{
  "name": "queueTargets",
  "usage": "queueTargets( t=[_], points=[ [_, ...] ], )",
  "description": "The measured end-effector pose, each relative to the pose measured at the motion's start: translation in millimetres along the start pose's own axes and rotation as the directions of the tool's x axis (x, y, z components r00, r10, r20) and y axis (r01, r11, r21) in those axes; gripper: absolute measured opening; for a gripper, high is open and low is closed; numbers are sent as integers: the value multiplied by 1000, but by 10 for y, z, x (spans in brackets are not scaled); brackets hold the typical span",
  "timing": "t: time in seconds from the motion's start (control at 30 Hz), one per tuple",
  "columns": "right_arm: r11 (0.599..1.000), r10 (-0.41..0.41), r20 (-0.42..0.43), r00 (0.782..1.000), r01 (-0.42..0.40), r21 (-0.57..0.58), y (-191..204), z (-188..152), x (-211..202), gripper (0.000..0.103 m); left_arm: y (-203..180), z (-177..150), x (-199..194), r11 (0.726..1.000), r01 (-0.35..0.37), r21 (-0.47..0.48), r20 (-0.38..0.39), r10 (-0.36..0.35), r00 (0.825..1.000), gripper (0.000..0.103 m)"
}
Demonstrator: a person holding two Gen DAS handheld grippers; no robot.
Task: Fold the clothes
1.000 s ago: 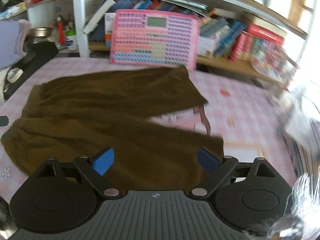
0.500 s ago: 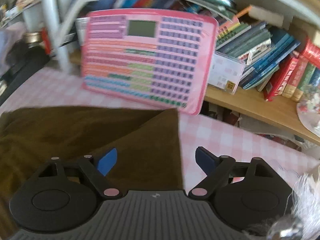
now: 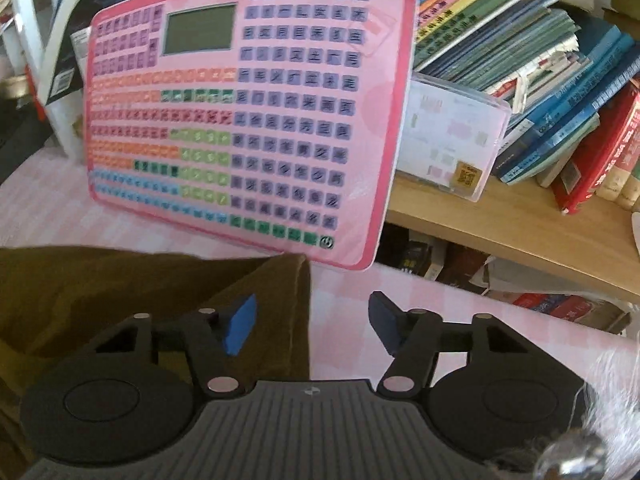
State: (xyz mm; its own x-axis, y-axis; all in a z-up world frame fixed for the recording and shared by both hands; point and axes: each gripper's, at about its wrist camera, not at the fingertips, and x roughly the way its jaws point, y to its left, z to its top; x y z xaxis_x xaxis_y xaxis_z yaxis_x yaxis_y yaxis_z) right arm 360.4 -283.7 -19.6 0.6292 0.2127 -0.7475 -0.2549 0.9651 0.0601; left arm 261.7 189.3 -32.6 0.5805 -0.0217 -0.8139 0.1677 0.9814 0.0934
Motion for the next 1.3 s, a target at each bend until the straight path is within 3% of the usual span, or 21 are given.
queueTargets(
  t=[0.2, 0.3, 0.33, 0.4, 0.5, 0.6, 0.67, 0.77, 0.9, 1.03, 1.13, 1.2, 1.3],
  points=[
    [990, 97, 18, 995, -98, 101, -63, 76, 188, 43, 18, 53, 123, 999, 39, 1, -19, -39, 999, 55],
    [987, 116, -8, 993, -115, 112, -9, 102, 282, 26, 45, 65, 151, 997, 71, -15, -22, -71, 997, 55],
    [986, 124, -16, 992, -121, 119, 5, 100, 306, 15, 55, 68, 157, 996, 82, -22, -23, -83, 996, 54],
    [982, 134, -21, 991, -130, 134, 27, 94, 324, 8, 74, 74, 171, 994, 105, -36, -25, -106, 994, 41],
    [981, 115, 35, 993, -119, 156, 34, 109, 197, 6, 44, 68, 163, 992, 119, -36, -23, -120, 992, 8],
    [977, 94, 100, 991, -111, 180, 34, 134, -15, 6, 34, 53, 123, 991, 126, -41, -3, -127, 992, 3],
    [973, 79, 151, 985, -109, 205, 49, 89, -270, 6, 83, 47, -19, 989, 128, -70, 67, -123, 990, 2],
    [964, 52, 227, 972, -109, 244, 75, 11, -673, 6, 174, 17, -379, 975, 178, -129, 197, -151, 969, 2],
    [947, 8, 309, 951, -107, 304, 142, -181, -1238, 6, 152, -110, -844, 971, 231, -61, 300, -203, 932, 2],
    [927, -67, 360, 931, -76, 368, 363, -641, -1909, 6, 121, -346, -1301, 959, 281, 27, 380, -270, 885, 2],
    [906, -120, 384, 916, -57, 419, 549, -1068, -2394, 6, 76, -584, -1556, 949, 302, 87, 405, -311, 860, 2],
    [888, -148, 387, 910, -49, 457, 699, -1370, -2674, 6, 53, -768, -1655, 943, 311, 121, 397, -333, 855, 2],
    [853, -191, 338, 922, -14, 521, 956, -1891, -2922, 6, 34, -1091, -1736, 930, 339, 140, 370, -367, 853, 3]
  ],
)
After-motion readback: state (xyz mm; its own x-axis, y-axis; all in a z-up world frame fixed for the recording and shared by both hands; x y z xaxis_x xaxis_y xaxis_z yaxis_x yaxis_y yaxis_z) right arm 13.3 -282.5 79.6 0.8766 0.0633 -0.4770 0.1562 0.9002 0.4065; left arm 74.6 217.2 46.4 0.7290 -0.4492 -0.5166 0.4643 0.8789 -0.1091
